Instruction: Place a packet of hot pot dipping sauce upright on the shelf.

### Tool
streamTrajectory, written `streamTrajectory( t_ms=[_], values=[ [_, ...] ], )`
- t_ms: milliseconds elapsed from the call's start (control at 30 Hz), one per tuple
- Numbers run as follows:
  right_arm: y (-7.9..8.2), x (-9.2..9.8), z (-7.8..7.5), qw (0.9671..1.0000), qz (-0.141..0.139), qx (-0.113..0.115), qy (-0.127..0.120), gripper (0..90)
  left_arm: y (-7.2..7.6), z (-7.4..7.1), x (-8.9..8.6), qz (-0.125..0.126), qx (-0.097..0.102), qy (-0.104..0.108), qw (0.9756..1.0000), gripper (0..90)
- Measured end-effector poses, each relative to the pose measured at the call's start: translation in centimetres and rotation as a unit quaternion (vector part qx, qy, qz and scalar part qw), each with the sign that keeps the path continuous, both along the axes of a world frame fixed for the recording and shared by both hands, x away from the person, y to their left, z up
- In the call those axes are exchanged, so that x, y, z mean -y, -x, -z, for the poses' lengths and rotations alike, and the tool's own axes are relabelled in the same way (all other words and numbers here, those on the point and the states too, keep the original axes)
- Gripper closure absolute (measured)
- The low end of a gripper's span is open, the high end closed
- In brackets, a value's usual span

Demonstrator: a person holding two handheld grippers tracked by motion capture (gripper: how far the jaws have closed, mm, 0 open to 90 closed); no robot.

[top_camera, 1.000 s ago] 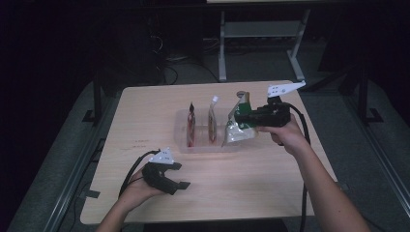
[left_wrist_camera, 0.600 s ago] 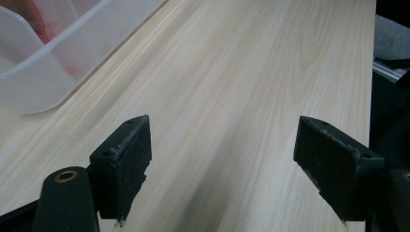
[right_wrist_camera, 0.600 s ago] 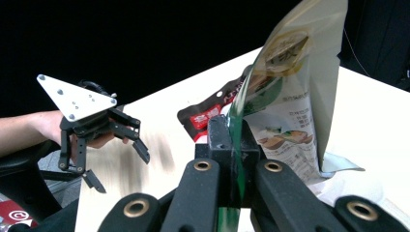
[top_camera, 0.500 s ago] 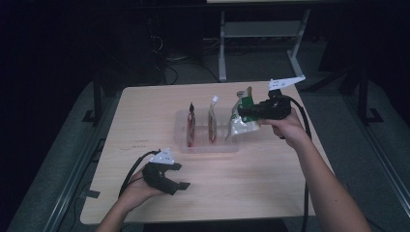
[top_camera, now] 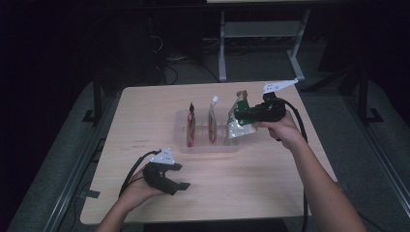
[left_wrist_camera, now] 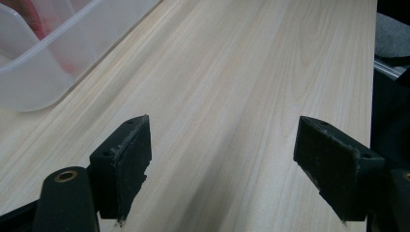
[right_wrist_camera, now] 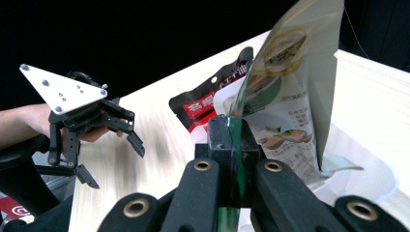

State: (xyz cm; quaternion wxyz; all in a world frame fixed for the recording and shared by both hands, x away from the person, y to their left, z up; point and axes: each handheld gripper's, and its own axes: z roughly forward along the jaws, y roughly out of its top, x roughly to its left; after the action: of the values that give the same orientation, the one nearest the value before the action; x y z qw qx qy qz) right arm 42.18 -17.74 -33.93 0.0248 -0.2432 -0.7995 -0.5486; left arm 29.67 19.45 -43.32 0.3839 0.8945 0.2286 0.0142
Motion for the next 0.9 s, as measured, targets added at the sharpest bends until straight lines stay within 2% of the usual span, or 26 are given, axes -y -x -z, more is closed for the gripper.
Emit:
streamTrajectory(
  t_ms=[367, 567, 633, 733, 900],
  values=[
    [-0.9, -0.8, 1.5, 0.9998, 0.004, -0.017, 0.01, 90.0, 0.0, 0.1, 0.1, 0.003, -0.005, -0.001, 1.0, 20.6],
    [-1.4, -1.1, 2.6, 0.9993, 0.018, -0.025, 0.02, 90.0, 0.0, 0.2, 0.1, 0.004, -0.006, 0.0, 1.0, 20.5],
    [-1.5, -1.1, 3.0, 0.999, 0.022, -0.029, 0.026, 90.0, 0.0, 0.2, 0.1, 0.009, -0.003, -0.007, 0.9999, 20.5],
    [-1.7, -0.8, 3.4, 0.999, 0.028, -0.034, 0.013, 90.0, 0.0, 0.2, 0.1, 0.007, -0.004, -0.006, 0.9999, 20.5],
    [-1.7, -0.9, 3.4, 0.9989, 0.031, -0.03, 0.02, 87.9, 0.0, 0.3, 0.2, 0.01, -0.005, -0.008, 0.9999, 20.4]
  ],
)
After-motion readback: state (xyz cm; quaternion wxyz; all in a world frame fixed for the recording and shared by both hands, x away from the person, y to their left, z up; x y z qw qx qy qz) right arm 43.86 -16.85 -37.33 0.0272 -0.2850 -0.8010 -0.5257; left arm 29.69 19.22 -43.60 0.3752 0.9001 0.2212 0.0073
